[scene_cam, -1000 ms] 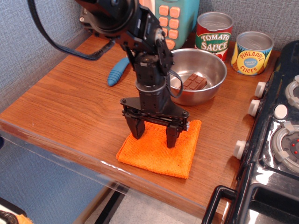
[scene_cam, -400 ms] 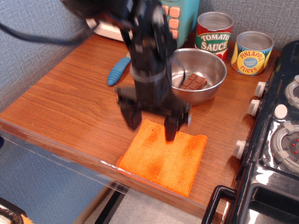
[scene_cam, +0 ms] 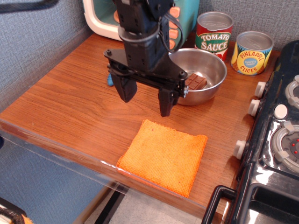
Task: Move towel to lower right of table
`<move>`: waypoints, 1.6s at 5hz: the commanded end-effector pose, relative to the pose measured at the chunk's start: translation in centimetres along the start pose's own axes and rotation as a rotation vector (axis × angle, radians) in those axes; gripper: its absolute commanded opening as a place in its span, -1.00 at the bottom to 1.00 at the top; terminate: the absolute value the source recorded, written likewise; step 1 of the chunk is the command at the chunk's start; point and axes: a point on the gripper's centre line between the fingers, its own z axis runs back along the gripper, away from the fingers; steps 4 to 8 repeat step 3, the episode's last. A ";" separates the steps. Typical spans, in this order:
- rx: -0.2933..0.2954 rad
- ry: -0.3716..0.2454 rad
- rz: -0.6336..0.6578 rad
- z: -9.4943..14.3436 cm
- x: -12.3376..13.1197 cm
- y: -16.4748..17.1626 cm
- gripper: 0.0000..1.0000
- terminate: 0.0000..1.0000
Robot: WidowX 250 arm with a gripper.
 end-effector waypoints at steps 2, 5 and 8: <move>-0.007 -0.038 0.010 1.7 0.5 1.0 1.00 -1.00; -0.007 -0.038 0.010 1.7 0.5 1.0 1.00 1.00; -0.007 -0.038 0.010 1.7 0.5 1.0 1.00 1.00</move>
